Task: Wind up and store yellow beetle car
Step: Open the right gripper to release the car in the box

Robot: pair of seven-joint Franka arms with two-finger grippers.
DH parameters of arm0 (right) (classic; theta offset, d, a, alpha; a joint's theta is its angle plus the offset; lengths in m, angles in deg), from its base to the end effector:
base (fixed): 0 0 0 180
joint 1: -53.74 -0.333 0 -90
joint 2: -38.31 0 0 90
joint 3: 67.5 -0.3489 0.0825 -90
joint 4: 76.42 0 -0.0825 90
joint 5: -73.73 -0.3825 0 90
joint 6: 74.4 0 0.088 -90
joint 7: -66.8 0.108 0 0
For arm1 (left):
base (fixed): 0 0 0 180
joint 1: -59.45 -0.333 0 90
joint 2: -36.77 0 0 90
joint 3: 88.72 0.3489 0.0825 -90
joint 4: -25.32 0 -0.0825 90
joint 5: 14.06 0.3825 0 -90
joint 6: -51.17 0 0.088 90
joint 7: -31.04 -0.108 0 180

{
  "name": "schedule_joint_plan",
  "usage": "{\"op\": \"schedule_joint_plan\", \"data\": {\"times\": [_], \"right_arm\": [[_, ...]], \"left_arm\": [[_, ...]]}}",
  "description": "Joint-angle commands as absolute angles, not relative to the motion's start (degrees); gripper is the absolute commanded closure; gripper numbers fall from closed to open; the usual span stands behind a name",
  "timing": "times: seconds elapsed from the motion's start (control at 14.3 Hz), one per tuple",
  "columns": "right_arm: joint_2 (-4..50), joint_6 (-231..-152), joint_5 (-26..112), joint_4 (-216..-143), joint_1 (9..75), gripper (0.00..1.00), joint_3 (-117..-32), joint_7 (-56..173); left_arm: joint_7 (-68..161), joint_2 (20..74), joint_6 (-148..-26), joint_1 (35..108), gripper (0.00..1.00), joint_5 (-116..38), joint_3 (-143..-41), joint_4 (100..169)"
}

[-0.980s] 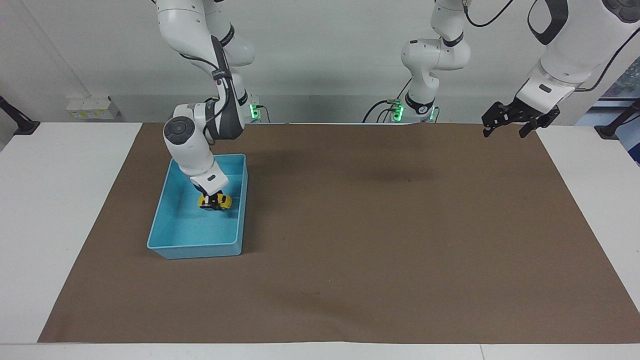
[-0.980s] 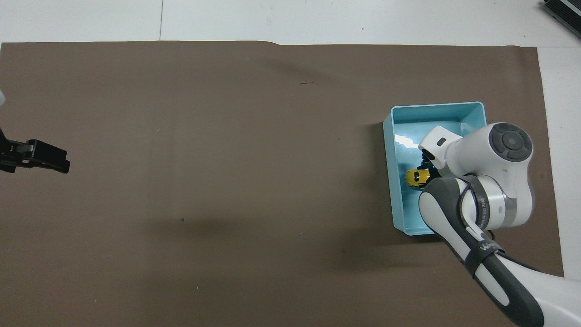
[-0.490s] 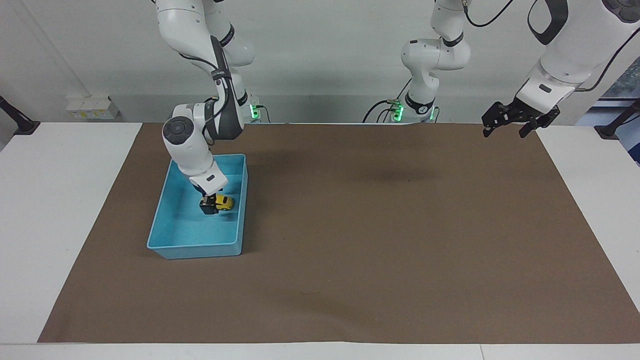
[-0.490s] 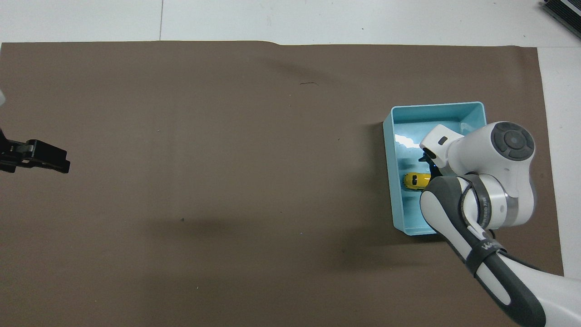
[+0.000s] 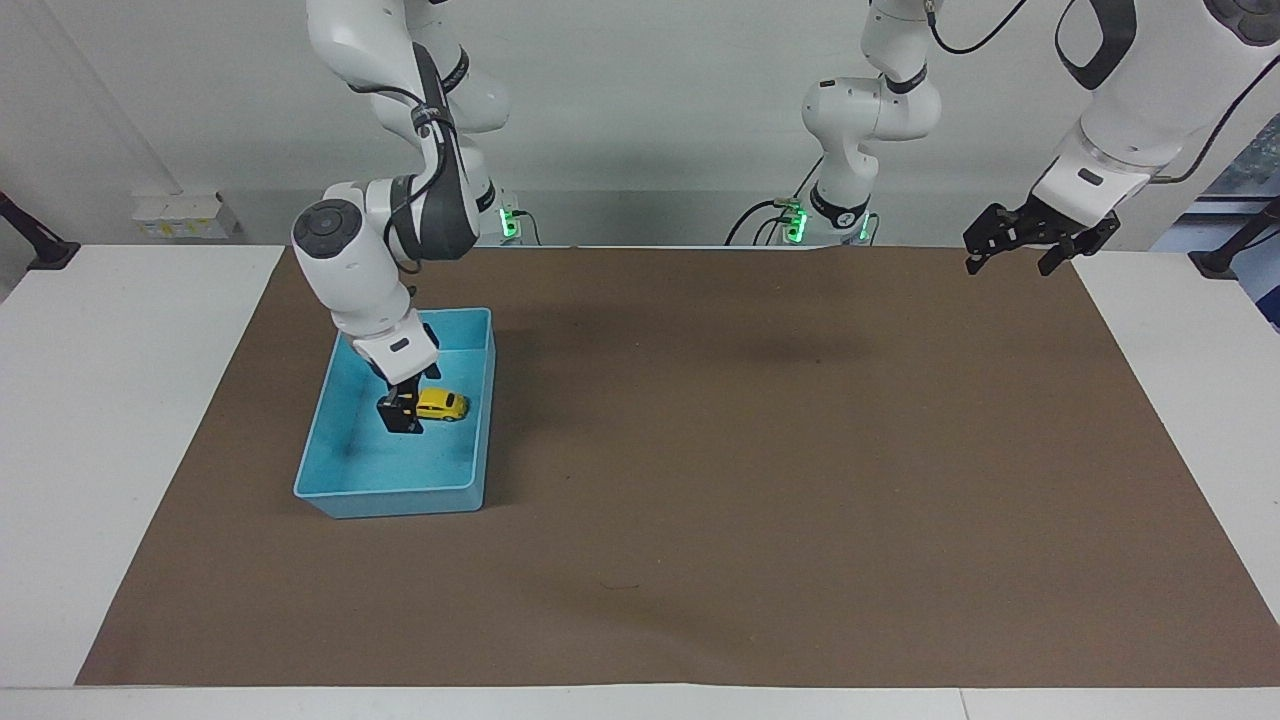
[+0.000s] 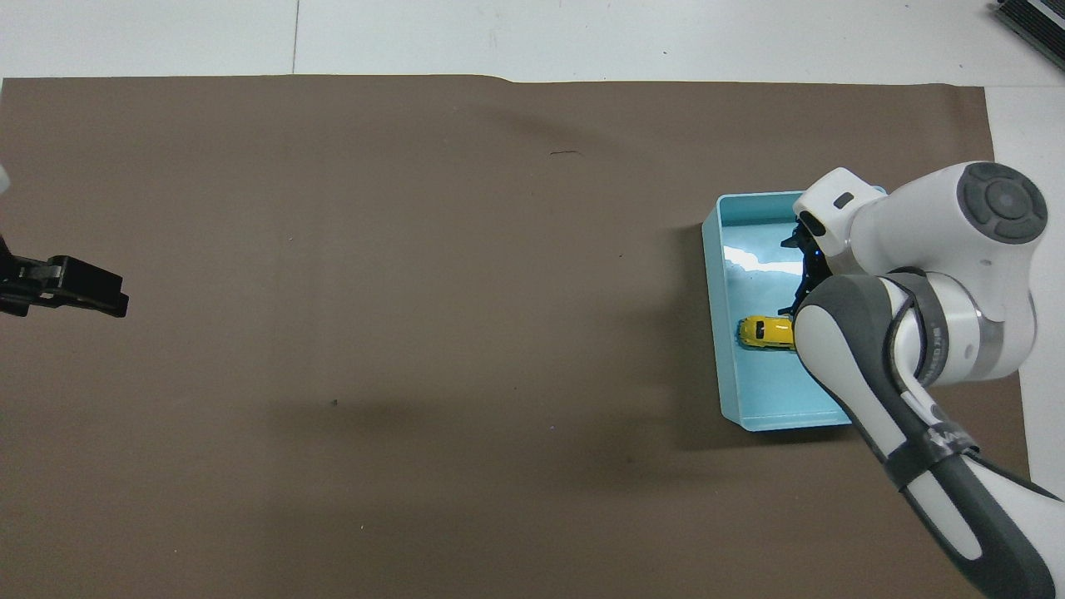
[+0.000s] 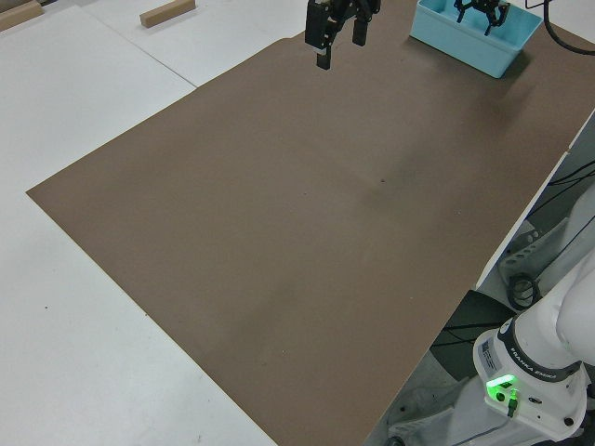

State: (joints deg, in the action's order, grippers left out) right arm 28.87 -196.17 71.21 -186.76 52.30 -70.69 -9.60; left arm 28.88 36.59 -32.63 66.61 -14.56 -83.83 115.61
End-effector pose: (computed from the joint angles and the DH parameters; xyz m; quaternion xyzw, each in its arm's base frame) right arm 0.6012 0.0493 0.4406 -0.7675 -0.6404 -0.0279 0.0088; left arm 0.5392 -0.0223 0.6469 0.9977 -0.0388 -0.0550 0.0044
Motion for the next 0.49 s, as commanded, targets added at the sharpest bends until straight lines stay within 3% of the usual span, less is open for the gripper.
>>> {"op": "schedule_joint_plan", "data": {"times": [0.0,0.42], "right_arm": [[28.6,-194.6,67.0,-183.9,52.3,0.0,-71.0,-3.1],[29.0,-190.6,65.8,-175.9,53.4,0.0,-70.5,1.7]], "left_arm": [[29.3,35.5,-32.6,66.0,0.0,-14.2,-84.3,116.5],[29.4,35.5,-32.6,66.1,0.0,-14.1,-84.3,116.5]]}}
